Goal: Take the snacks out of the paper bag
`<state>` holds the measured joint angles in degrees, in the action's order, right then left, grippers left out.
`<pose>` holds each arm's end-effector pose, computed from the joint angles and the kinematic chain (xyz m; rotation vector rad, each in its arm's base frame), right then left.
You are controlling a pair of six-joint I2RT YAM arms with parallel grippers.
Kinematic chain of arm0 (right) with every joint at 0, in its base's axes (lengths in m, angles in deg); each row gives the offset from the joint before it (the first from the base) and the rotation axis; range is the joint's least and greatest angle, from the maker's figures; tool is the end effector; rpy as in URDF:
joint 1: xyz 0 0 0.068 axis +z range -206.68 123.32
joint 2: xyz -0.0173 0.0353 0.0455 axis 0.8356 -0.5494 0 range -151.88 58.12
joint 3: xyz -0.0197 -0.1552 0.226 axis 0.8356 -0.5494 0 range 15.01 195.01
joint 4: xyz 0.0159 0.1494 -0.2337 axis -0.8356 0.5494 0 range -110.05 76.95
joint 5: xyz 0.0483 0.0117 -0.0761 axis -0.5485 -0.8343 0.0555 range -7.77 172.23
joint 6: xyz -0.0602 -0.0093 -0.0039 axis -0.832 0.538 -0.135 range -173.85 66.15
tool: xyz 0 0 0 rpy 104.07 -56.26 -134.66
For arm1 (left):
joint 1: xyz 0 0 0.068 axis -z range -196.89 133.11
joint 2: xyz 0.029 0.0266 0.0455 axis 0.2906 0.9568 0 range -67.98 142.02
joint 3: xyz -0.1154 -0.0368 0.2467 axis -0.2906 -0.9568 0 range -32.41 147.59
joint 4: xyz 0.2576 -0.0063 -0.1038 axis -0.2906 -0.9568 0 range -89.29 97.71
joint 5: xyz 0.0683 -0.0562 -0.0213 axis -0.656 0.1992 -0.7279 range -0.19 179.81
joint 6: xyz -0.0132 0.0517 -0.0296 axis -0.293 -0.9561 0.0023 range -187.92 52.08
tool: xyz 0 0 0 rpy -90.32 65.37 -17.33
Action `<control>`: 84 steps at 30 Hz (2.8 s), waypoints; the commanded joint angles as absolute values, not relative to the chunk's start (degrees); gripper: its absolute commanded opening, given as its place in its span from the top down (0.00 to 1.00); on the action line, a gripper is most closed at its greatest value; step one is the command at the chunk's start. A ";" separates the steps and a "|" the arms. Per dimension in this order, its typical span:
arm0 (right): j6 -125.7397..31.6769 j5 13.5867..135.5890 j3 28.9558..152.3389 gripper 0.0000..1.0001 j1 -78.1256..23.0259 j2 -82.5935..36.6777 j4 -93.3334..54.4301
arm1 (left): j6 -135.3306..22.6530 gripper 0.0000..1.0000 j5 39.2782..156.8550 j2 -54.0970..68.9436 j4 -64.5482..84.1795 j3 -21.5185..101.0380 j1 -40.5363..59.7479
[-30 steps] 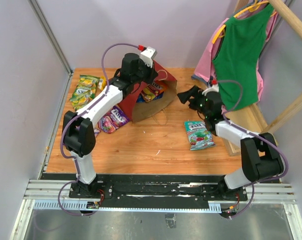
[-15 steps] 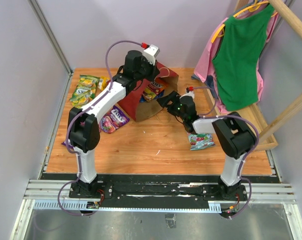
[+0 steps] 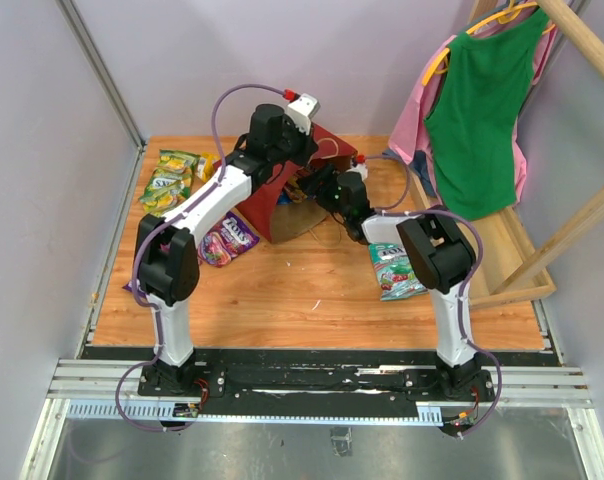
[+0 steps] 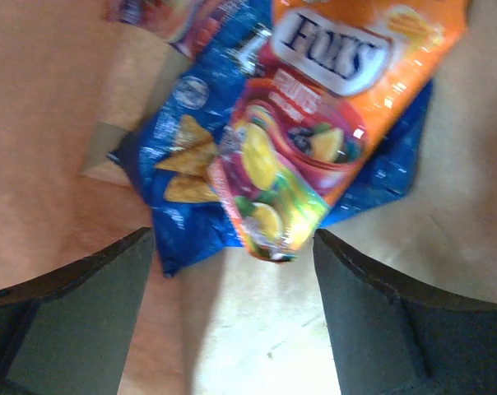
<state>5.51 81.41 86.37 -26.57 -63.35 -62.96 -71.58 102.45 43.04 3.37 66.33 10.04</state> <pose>0.4253 0.2472 0.1625 0.4538 1.7847 1.1518 0.4397 -0.2346 0.3308 0.6442 1.7683 -0.4854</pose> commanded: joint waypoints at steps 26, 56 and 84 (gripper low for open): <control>1.44 82.78 101.35 0.79 -24.60 -74.52 -56.54 | -73.81 1.00 100.70 39.05 4.76 66.10 8.78; -9.61 85.04 64.08 0.99 -18.28 -34.94 -61.65 | -72.82 1.00 99.00 41.37 4.00 67.90 8.33; -11.31 68.22 46.63 0.99 -46.61 -4.70 -35.58 | -73.33 1.00 99.72 37.51 3.40 66.65 8.36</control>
